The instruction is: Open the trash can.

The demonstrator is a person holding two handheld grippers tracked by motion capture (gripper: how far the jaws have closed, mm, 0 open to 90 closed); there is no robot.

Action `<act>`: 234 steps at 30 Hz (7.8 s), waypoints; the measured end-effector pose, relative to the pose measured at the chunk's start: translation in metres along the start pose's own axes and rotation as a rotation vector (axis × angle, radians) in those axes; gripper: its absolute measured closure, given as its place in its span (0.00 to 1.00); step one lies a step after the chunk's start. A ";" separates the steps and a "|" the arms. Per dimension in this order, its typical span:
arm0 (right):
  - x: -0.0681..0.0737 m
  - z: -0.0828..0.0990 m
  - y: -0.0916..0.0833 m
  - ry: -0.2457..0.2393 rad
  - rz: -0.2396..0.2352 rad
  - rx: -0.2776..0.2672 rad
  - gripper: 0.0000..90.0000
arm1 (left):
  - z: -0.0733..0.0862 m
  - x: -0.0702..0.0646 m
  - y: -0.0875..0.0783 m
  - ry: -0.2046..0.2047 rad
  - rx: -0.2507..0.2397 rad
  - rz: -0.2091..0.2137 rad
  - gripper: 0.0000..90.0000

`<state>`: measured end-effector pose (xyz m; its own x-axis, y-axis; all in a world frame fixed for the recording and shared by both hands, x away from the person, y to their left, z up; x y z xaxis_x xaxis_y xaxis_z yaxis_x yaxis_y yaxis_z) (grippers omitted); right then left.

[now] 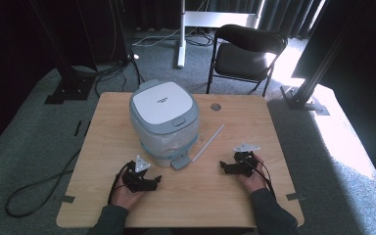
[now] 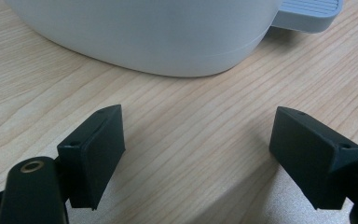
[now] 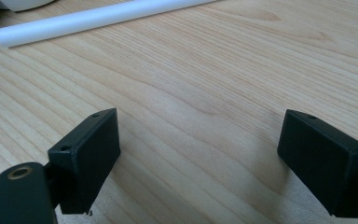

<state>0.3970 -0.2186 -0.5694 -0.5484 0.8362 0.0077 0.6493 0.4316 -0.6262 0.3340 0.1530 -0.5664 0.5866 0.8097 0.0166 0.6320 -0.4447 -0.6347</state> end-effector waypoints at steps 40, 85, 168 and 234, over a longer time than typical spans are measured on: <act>0.020 -0.031 -0.035 -0.047 -0.099 -0.081 0.51 | 0.000 0.000 -0.001 -0.006 0.002 -0.008 0.20; 0.048 -0.115 -0.083 -0.101 -0.184 -0.249 0.71 | 0.001 -0.001 -0.001 -0.010 0.001 -0.010 0.20; 0.094 -0.190 -0.111 -0.220 -0.310 -0.356 1.00 | 0.000 0.000 -0.001 -0.009 0.001 -0.010 0.20; 0.119 -0.219 -0.088 -0.253 -0.378 -0.326 1.00 | 0.000 0.000 -0.001 -0.008 0.002 -0.009 0.20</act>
<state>0.3897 -0.0829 -0.3424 -0.8580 0.5130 -0.0272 0.4901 0.8016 -0.3424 0.3330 0.1532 -0.5661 0.5764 0.8170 0.0163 0.6362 -0.4362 -0.6364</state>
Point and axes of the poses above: each handheld gripper's, and its own axes: y roughly forward along the jaws, z roughly out of its underside, x roughly to its left, the point moved 3 cm from there along y, roughly forward along the jaws, and after that the axes turned 5 degrees about -x, right-handed, at the moved point
